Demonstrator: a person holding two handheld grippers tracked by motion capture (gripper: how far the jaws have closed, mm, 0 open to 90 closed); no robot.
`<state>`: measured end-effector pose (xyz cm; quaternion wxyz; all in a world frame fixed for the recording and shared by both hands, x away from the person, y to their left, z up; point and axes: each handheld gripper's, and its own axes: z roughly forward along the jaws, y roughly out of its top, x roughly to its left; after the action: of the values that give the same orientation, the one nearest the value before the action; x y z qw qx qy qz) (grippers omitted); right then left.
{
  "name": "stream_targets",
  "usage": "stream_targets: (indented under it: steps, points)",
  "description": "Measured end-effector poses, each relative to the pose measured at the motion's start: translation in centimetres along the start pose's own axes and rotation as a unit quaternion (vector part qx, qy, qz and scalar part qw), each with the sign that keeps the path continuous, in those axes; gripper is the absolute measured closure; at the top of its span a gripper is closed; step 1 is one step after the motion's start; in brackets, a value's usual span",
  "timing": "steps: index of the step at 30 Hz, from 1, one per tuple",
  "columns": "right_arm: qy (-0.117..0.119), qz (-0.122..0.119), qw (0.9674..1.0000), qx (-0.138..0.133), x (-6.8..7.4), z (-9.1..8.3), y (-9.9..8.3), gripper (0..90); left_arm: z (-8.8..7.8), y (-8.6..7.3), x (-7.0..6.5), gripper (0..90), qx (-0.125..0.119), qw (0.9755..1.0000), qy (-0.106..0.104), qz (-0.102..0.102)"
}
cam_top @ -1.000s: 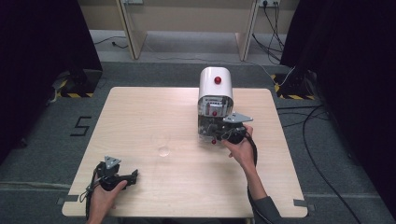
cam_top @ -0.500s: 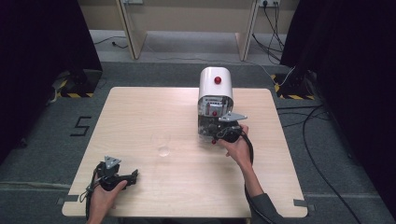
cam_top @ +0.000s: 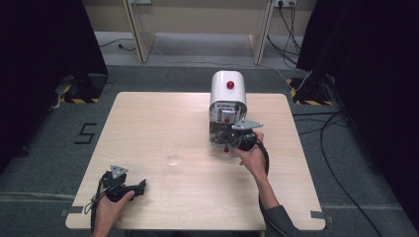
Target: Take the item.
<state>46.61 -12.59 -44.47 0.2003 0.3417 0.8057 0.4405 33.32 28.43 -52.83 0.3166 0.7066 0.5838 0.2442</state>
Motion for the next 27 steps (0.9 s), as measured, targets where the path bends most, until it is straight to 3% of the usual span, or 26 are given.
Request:
stream_targets:
  steps: [5, 18, 27]
  points:
    - [-0.004, -0.016, 0.9998, -0.010, 0.2, -0.5, 0.4, 90.0, 0.0, 0.0, 0.0, 0.0, 0.000, 1.0000, 0.000, 0.000]
    - [0.004, -0.025, 0.9987, -0.045, 0.6, -2.2, 1.6, 90.0, 0.0, 0.0, 0.0, 0.0, 0.000, 1.0000, 0.000, 0.000]
    - [0.006, -0.033, 0.9981, -0.052, 1.0, -2.6, 2.1, 90.0, 0.0, 0.0, 0.0, 0.0, 0.000, 1.0000, 0.000, 0.000]
